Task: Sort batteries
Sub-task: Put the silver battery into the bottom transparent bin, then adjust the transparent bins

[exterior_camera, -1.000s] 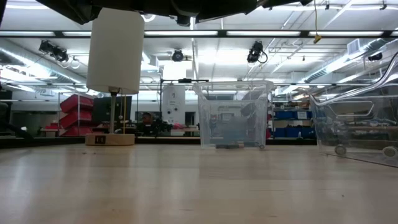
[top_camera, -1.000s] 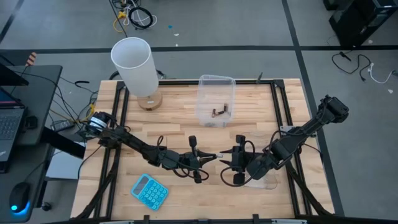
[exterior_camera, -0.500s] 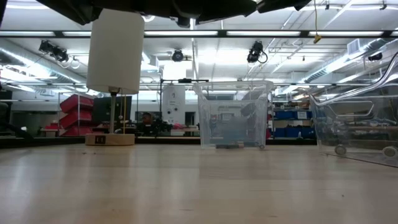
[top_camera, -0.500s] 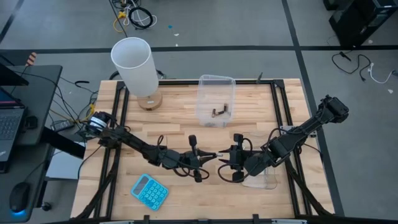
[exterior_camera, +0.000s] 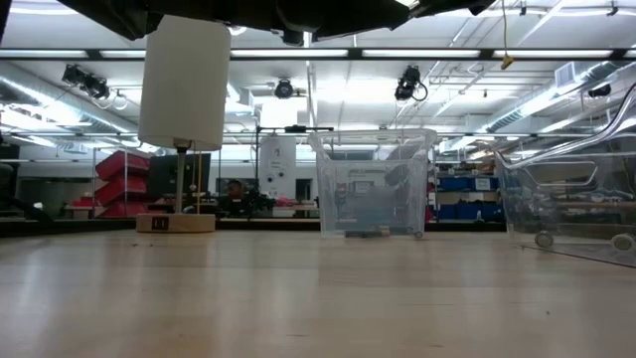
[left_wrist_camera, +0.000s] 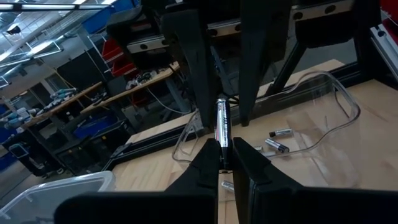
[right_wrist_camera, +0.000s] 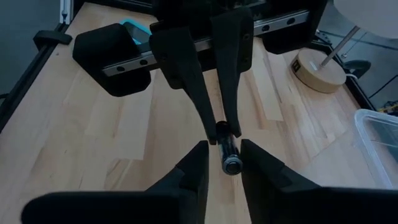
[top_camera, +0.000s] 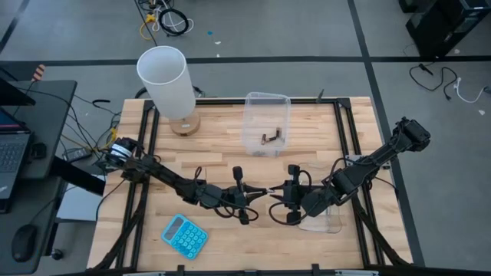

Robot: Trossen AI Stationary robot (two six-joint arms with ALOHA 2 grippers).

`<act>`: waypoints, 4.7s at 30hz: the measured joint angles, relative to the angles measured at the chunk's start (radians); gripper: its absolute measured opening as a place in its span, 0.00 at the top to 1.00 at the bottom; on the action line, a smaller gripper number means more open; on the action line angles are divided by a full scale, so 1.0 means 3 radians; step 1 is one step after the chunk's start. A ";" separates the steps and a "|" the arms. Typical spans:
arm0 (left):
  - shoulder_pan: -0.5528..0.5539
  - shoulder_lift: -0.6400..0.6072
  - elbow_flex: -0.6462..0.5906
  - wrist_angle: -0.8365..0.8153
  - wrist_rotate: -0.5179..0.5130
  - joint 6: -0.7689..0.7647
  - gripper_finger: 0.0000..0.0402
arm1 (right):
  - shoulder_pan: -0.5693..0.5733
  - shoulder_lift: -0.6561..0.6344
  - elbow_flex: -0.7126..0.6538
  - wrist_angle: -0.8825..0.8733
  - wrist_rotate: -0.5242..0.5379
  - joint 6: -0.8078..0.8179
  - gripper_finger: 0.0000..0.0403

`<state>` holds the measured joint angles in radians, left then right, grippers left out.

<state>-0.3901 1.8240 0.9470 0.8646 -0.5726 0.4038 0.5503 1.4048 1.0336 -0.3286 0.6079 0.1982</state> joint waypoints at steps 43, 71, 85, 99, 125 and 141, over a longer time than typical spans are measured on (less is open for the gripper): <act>0.0001 -0.0003 0.0000 -0.0184 0.0002 -0.0321 0.72 | -0.0001 0.0000 0.0000 -0.0095 0.0001 -0.0029 0.94; -0.0081 -0.0004 -0.0004 -0.0688 -0.0399 -0.0606 0.72 | 0.0150 0.0000 0.0697 -0.2130 -0.0743 0.1247 0.93; -0.0081 -0.0003 -0.0004 -0.0688 -0.0399 -0.0601 0.72 | 0.0170 0.0000 0.0779 -0.3075 -0.1862 0.1971 0.93; -0.0081 -0.0003 -0.0004 -0.0688 -0.0399 -0.0620 0.72 | 0.0456 0.0000 0.0094 -0.2745 -0.2253 0.2037 0.93; -0.0081 0.0000 -0.0004 -0.0687 -0.0390 -0.0668 0.72 | 0.0456 0.0000 -0.0490 -0.1971 -0.2588 0.2061 0.89; -0.0081 0.0000 -0.0004 -0.0687 -0.0386 -0.0669 0.72 | 0.0456 0.0000 -0.0488 -0.1960 -0.2593 0.2075 0.87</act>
<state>-0.4145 1.8240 0.9459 0.6586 -0.6884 0.2031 0.6872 1.4048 0.8871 -0.9165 -0.1699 0.8207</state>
